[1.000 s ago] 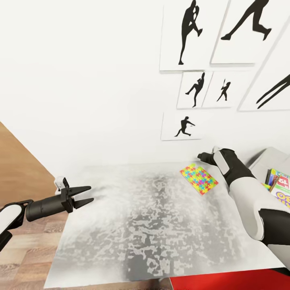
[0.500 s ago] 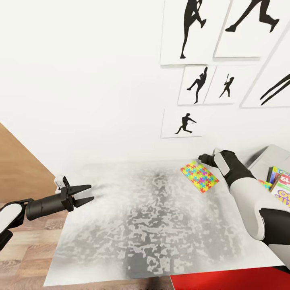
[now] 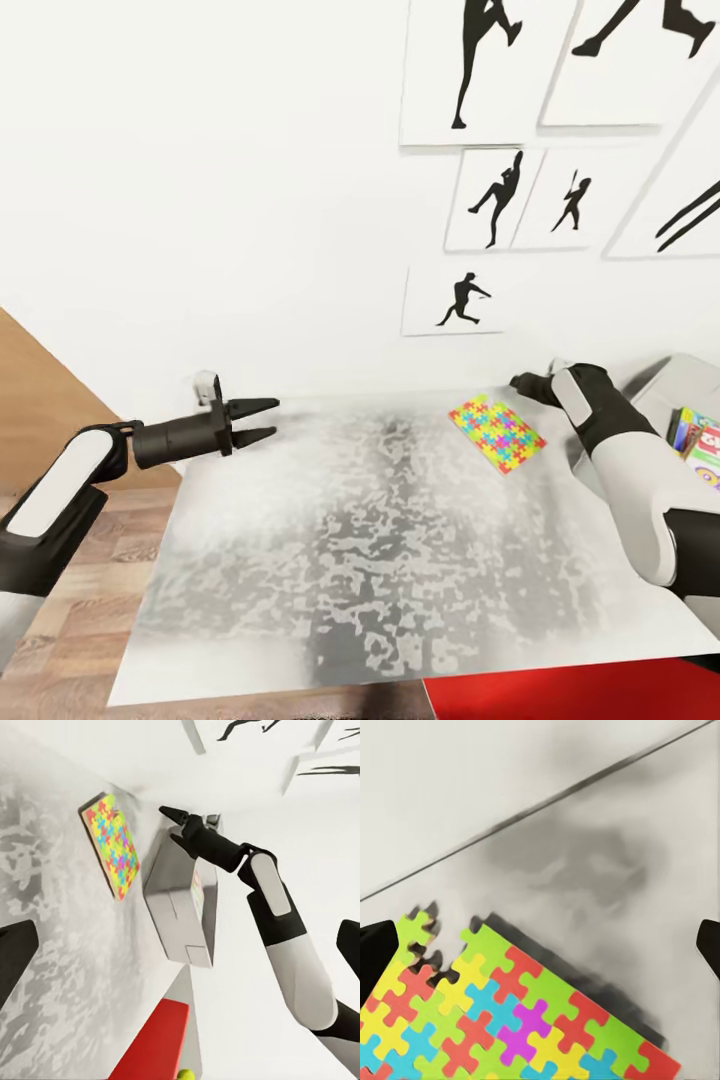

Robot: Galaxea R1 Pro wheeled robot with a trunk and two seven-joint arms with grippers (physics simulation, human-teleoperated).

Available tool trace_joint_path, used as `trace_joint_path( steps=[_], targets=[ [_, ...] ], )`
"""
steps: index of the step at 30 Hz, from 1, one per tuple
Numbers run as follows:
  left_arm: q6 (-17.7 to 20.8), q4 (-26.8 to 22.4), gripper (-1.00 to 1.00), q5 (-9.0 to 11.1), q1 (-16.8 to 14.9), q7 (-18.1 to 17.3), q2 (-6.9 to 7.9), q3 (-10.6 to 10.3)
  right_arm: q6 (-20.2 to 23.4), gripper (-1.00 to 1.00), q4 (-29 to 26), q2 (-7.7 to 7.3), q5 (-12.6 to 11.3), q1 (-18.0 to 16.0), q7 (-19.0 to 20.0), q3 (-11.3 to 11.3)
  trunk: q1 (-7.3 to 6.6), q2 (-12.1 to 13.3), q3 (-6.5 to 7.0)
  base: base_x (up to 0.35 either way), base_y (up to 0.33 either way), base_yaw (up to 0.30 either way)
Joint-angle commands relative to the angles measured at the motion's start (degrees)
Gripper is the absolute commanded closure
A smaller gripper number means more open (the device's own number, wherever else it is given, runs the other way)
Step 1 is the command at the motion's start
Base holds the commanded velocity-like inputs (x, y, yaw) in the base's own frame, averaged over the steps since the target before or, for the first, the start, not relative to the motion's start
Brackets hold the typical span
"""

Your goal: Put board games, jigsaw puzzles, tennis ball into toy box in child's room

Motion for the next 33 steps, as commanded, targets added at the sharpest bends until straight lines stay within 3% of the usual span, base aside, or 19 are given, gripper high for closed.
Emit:
trace_joint_path(
  steps=[1, 3, 7, 19, 33],
  targets=[
    [0.03, 0.08, -1.0, -0.49, -0.83, 1.45, -1.47, -0.42, 0.23, -1.0, -0.08, -0.06, -0.71, -0.17, -0.44, -0.03, 0.03, -0.11, -0.19, 0.0, 0.0, 0.0],
    [0.03, 0.13, -1.0, -0.49, -1.62, 4.86, -3.38, -0.82, 0.27, -1.0, -0.09, -0.1, -0.83, -0.3, -0.41, -0.04, 0.03, -0.11, -0.38, 0.0, 0.0, 0.0],
    [0.03, 0.19, -1.0, -0.47, -2.04, 7.85, -4.32, -1.29, 0.34, -1.0, -0.09, 0.2, -0.92, -0.38, -0.27, -0.04, 0.03, -0.11, -0.76, 0.0, 0.0, 0.0],
    [0.03, 0.22, -1.0, -0.46, -2.13, 8.57, -4.05, -1.39, 0.39, -1.0, -0.09, 0.87, -0.93, -0.37, 0.21, 0.02, 0.03, -0.11, -1.89, 0.0, 0.0, 0.0],
    [0.03, 0.17, -1.0, -0.51, -2.06, 8.57, -3.98, -1.45, 1.21, -1.0, -0.18, 0.28, -1.1, -0.39, 3.92, -0.03, 0.03, -0.11, -3.21, 0.0, 0.0, 0.0]
  ],
)
